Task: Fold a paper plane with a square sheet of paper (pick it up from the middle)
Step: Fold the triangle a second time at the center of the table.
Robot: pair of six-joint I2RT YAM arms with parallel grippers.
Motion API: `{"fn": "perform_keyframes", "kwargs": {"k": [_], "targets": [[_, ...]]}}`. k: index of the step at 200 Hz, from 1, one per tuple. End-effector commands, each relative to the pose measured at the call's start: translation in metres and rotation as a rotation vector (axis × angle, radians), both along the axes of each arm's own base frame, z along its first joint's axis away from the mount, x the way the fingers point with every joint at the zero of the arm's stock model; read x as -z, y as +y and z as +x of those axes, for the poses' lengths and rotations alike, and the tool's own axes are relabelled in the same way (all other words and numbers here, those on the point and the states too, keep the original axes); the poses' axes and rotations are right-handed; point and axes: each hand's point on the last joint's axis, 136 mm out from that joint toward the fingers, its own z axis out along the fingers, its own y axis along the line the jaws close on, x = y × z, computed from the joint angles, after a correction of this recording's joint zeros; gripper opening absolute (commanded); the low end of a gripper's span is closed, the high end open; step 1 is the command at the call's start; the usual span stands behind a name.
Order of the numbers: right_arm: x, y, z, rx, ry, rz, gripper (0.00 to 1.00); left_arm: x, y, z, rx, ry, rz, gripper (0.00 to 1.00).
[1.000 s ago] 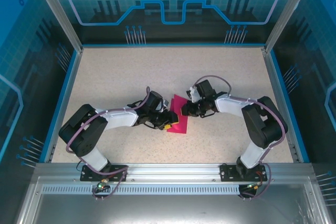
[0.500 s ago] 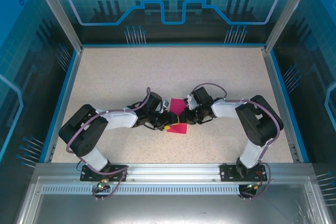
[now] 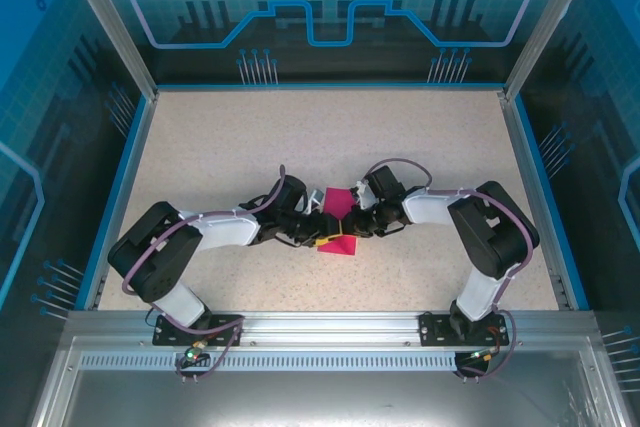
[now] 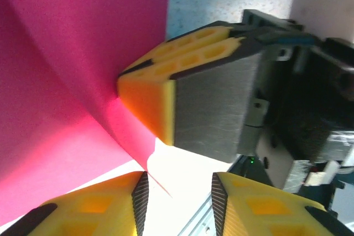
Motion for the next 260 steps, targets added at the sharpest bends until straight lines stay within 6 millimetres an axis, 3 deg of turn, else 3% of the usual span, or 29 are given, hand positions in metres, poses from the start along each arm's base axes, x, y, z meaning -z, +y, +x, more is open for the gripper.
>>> {"fn": "perform_keyframes", "kwargs": {"k": [1,20,69,97,128,168,205,260], "targets": [[0.001,-0.001,-0.004,0.005,0.034,-0.024,0.1,-0.017,-0.015,0.005,0.046,-0.043,-0.079,0.38],[-0.004,-0.003,-0.001,0.028,0.031,-0.003,0.09,-0.012,-0.016,0.007,0.045,-0.038,-0.072,0.38],[-0.048,-0.028,0.012,0.124,-0.081,0.054,0.17,-0.001,-0.017,0.01,0.035,-0.036,-0.062,0.38],[-0.056,-0.034,0.008,0.131,-0.103,0.091,0.27,0.008,-0.016,0.013,0.024,-0.029,-0.042,0.24],[-0.057,-0.023,0.001,0.09,-0.088,0.155,0.34,0.017,-0.014,0.013,0.016,-0.012,-0.018,0.11],[-0.052,-0.005,-0.003,0.022,-0.068,0.166,0.36,0.021,-0.011,0.012,0.007,-0.009,0.0,0.07],[-0.04,-0.001,-0.002,0.014,-0.047,0.148,0.34,0.021,-0.01,0.011,0.008,-0.01,0.002,0.06],[-0.035,0.006,-0.004,-0.007,-0.017,0.179,0.22,0.019,-0.01,0.012,0.006,-0.016,0.0,0.04]]}}
